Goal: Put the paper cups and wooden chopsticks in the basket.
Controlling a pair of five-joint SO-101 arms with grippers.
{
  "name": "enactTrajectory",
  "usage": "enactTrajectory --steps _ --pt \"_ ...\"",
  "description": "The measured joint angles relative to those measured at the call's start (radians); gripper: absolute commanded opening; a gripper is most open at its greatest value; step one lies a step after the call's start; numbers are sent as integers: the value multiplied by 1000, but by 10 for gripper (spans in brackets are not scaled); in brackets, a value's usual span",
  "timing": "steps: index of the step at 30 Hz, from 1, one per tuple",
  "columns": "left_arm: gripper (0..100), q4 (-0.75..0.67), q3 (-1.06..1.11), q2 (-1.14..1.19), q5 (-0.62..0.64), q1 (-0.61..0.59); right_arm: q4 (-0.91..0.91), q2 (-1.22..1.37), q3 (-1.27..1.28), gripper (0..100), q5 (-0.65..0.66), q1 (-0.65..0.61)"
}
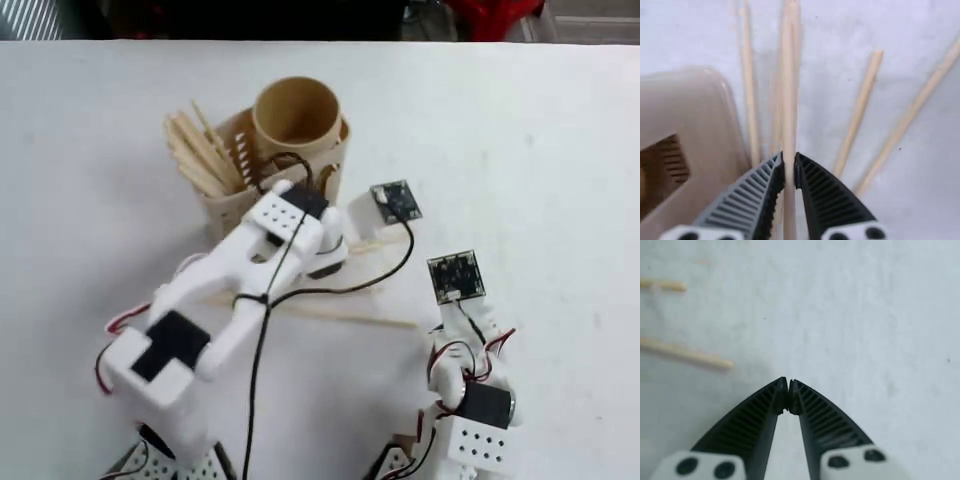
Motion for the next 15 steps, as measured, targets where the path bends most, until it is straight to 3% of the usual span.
enactTrajectory --steps 7,15 --pt "22 26 -3 -245 37 0 0 0 0 18 0 0" --pt "22 74 -206 -477 149 5 0 0 0 18 0 0"
